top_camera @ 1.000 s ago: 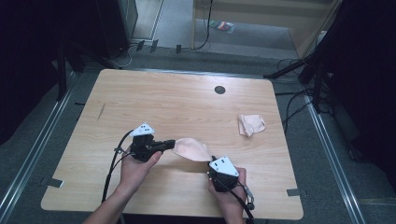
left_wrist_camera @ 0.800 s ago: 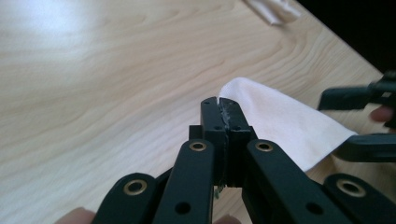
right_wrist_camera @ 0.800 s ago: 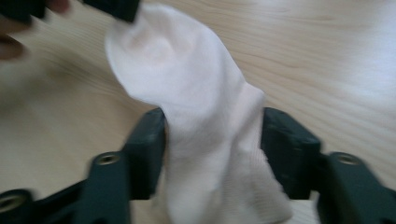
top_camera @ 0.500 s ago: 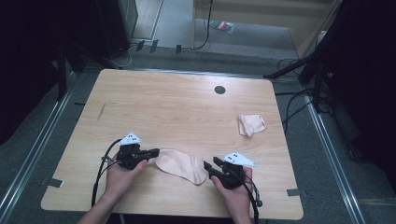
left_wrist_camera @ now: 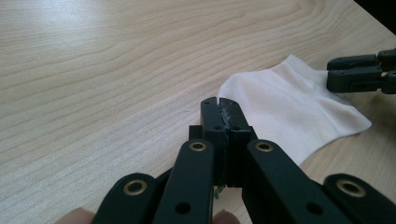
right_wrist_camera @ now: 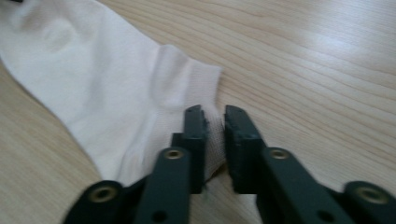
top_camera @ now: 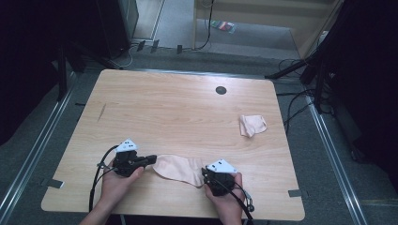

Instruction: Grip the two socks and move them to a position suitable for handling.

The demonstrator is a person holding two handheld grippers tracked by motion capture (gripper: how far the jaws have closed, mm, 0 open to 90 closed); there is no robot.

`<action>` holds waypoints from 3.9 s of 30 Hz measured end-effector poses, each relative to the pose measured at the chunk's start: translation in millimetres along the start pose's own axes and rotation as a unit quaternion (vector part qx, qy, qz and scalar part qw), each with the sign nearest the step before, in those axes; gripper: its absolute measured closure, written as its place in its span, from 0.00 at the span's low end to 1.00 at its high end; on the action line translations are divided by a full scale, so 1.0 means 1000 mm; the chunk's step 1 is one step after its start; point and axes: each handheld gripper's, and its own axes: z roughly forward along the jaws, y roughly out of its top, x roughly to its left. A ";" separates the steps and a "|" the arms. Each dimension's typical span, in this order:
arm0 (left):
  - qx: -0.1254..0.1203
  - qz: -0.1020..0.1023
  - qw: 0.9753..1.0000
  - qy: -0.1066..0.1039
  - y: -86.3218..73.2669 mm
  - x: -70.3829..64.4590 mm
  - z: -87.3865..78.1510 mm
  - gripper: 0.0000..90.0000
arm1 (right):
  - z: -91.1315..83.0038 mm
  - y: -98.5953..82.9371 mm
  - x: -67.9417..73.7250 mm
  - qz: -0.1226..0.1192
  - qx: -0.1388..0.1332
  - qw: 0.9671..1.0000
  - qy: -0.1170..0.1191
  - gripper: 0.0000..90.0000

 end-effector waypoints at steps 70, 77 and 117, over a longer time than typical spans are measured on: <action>-0.097 -0.017 0.992 0.082 -0.015 0.025 -0.013 0.27 | 0.058 0.067 -0.198 0.100 -0.001 0.982 -0.159 0.61; -0.097 -0.014 0.992 0.085 -0.015 0.023 -0.011 0.27 | 0.057 0.071 -0.195 0.115 0.011 0.984 -0.137 0.92; -0.101 -0.022 0.991 0.088 -0.015 0.025 -0.011 0.27 | 0.054 0.109 -0.014 0.049 -0.074 0.994 0.067 0.72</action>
